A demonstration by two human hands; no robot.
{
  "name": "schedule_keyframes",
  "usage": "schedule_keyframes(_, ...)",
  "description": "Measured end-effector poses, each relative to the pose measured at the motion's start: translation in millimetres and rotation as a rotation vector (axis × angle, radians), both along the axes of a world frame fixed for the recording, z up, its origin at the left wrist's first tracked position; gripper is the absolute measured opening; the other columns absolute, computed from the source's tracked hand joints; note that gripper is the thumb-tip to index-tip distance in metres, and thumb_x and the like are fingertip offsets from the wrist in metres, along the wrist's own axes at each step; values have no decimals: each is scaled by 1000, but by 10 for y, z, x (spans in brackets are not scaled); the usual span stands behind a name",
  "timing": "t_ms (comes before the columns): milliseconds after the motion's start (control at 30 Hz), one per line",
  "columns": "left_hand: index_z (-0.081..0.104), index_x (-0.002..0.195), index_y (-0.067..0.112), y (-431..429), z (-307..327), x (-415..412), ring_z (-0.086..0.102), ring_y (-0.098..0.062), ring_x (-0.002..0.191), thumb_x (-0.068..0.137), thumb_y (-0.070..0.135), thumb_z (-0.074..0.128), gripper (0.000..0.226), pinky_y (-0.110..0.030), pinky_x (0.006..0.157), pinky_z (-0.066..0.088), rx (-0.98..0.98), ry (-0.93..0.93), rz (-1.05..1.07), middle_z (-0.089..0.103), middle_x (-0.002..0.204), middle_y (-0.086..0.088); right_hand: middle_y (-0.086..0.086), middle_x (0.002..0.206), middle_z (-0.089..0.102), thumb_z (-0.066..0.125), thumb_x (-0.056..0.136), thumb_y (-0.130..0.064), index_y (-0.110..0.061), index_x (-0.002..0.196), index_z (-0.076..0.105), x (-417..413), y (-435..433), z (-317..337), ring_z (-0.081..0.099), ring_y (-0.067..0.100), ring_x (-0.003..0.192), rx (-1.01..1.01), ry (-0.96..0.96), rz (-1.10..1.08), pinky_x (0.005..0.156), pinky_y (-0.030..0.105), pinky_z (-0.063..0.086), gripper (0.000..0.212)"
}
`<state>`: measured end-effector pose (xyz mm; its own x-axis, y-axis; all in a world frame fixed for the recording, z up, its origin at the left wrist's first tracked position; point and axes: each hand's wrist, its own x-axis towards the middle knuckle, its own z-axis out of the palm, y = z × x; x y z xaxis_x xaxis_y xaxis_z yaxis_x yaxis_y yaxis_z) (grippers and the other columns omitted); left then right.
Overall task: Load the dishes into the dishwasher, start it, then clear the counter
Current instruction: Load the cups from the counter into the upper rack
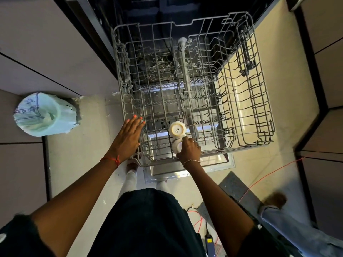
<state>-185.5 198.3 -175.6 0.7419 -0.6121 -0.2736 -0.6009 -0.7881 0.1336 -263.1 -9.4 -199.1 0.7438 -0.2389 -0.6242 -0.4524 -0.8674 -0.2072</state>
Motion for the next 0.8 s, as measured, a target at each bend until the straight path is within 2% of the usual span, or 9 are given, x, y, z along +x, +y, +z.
schedule_keyframes(133,47,129,-5,2,-12,4,39,-42,129,57,11,85,83,-31,111,-2,-10,9,7,46,135,-25,18,137,37,52,88,-6,-5,132,36,38,78,63,38,35,125,-61,-23,128,101,40,35,47)
schedule_keyframes(233,47,130,-4,8,-37,7,37,-41,130,58,10,85,83,-31,112,-2,-28,15,21,45,136,-24,19,137,36,50,89,-4,-4,133,33,56,90,60,38,33,125,-50,-21,108,99,39,37,47)
schedule_keyframes(400,48,129,-4,21,-70,-2,38,-40,130,57,8,84,81,-31,112,-1,-55,21,36,46,136,-24,17,139,31,67,78,-6,-3,139,22,53,32,30,34,32,127,85,4,-11,96,41,43,75)
schedule_keyframes(533,47,129,-4,29,-99,1,38,-40,130,58,8,83,81,-31,112,-1,-63,20,38,46,136,-23,20,137,31,83,61,-7,1,133,29,122,-107,-26,37,36,124,258,19,-145,97,44,43,90)
schedule_keyframes(700,47,129,-4,44,-133,5,38,-41,130,58,8,83,81,-31,112,0,-86,15,36,46,136,-24,21,126,43,84,62,-15,0,128,37,289,-222,-26,44,34,117,302,-89,-358,95,40,42,82)
schedule_keyframes(800,45,131,-4,56,-118,9,34,-40,132,62,11,82,80,-32,114,0,-111,8,32,43,138,-24,20,123,49,79,69,-16,1,123,43,405,-263,2,47,33,114,273,-147,-365,90,36,41,67)
